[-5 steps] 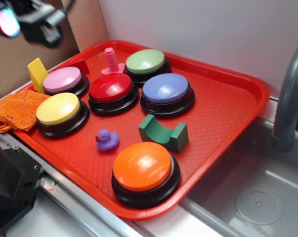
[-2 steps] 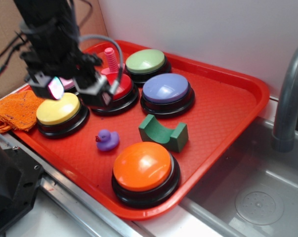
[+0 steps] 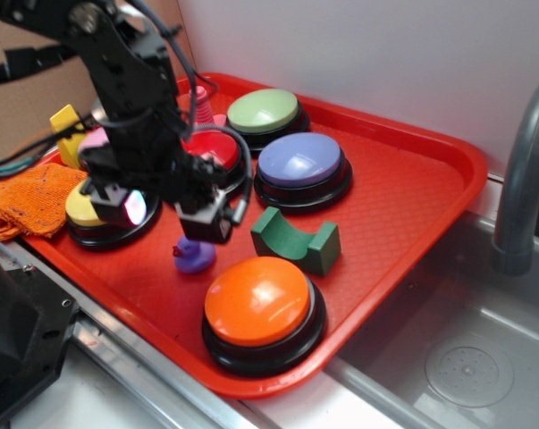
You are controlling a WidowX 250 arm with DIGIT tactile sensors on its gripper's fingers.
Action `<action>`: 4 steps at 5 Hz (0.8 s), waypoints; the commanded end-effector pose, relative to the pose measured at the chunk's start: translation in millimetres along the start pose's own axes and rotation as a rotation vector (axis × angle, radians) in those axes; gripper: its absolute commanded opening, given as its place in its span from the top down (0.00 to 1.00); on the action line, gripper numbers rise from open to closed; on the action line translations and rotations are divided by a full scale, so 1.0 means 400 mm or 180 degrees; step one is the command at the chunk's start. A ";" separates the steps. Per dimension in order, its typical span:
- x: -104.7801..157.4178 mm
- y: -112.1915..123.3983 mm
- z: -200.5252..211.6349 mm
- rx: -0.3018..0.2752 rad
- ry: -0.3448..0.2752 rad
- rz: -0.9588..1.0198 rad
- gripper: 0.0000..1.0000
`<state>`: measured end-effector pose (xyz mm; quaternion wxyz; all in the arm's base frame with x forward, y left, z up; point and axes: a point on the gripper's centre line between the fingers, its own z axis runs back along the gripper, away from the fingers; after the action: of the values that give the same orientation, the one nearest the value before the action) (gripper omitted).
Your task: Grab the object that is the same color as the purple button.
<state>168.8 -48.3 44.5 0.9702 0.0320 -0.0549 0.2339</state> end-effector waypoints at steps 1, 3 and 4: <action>0.005 -0.008 -0.044 -0.0109 -0.0002 0.0166 0.00; 0.000 -0.002 -0.067 -0.0224 0.0026 0.0406 0.00; 0.001 -0.004 -0.073 -0.0201 0.0026 0.0407 1.00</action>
<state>167.8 -51.4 12.4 0.9567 0.0011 -0.0538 0.2862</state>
